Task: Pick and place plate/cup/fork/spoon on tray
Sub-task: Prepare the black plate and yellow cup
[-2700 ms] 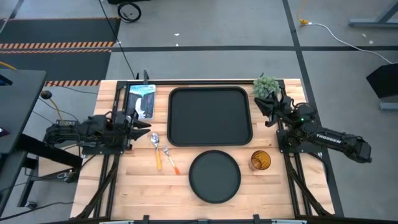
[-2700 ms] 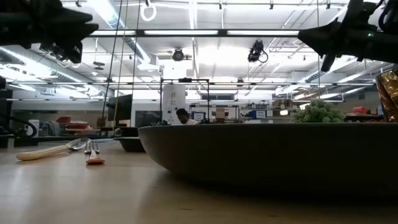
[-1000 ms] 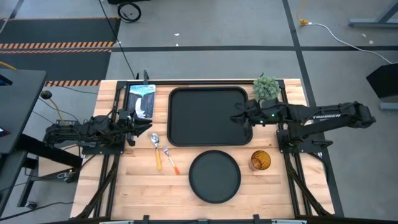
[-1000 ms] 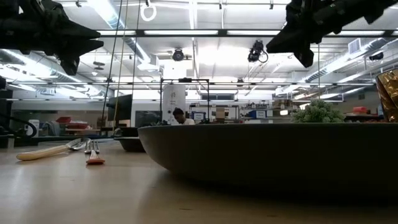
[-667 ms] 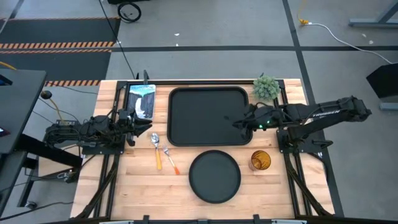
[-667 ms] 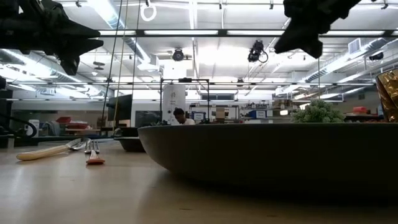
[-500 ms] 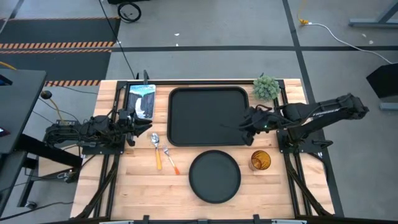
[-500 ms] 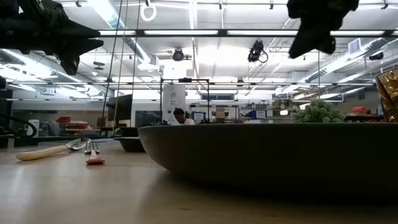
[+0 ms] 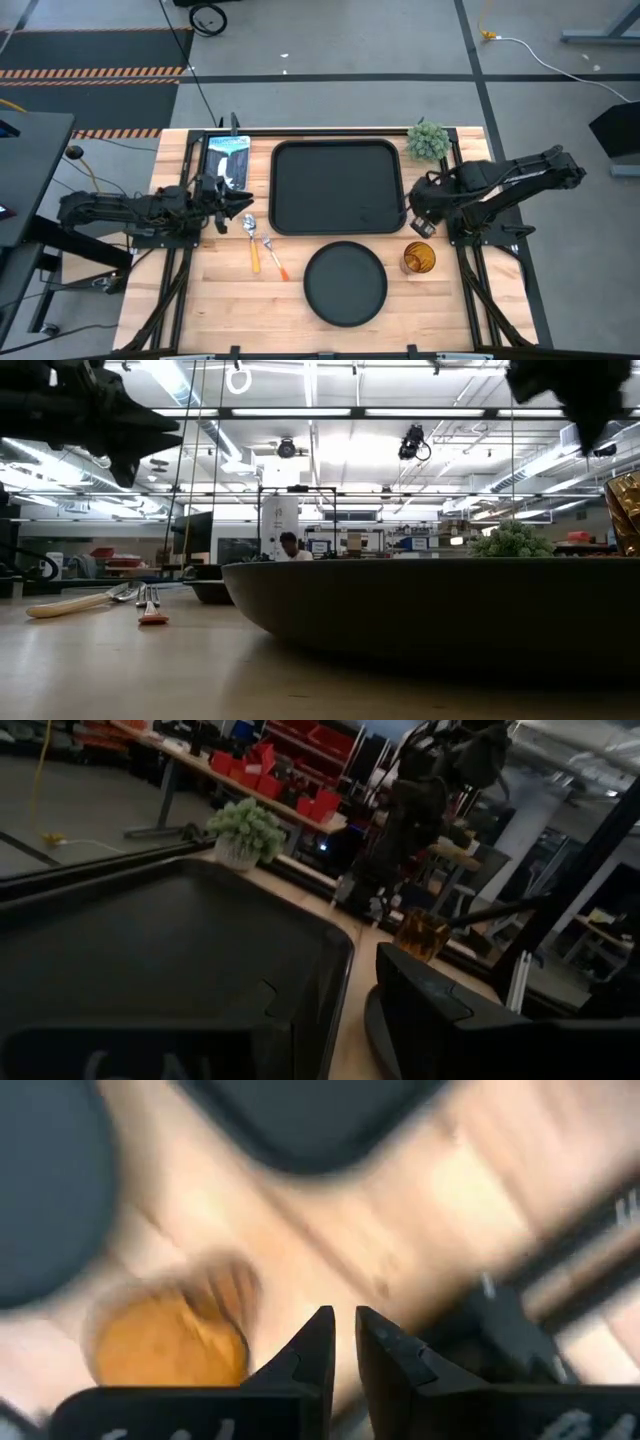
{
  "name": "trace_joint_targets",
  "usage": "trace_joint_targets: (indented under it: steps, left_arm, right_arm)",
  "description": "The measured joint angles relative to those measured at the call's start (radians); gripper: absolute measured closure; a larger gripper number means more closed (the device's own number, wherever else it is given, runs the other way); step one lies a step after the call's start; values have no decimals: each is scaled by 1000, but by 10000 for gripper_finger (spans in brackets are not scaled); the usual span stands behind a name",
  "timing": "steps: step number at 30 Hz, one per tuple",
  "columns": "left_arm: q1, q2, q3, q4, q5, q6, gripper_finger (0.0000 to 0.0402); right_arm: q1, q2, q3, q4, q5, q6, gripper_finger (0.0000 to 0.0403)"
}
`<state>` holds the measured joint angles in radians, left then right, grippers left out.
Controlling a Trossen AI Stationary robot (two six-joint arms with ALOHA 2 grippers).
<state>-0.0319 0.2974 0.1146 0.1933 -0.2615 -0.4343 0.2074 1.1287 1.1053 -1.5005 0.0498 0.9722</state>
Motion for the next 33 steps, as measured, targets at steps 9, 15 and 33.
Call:
trace_joint_targets:
  steps: [9, 15, 33]
  left_arm:
    - [1, 242, 1, 206, 0, -10, 292]
    - [1, 362, 76, 144, 76, -27, 292]
    - [1, 709, 359, -56, 226, 93, 292]
  right_arm:
    - [29, -51, -160, 55, -148, 45, 358]
    - [37, -112, -283, 223, -186, 127, 373]
    - [296, -115, -384, 344, -287, 465, 376]
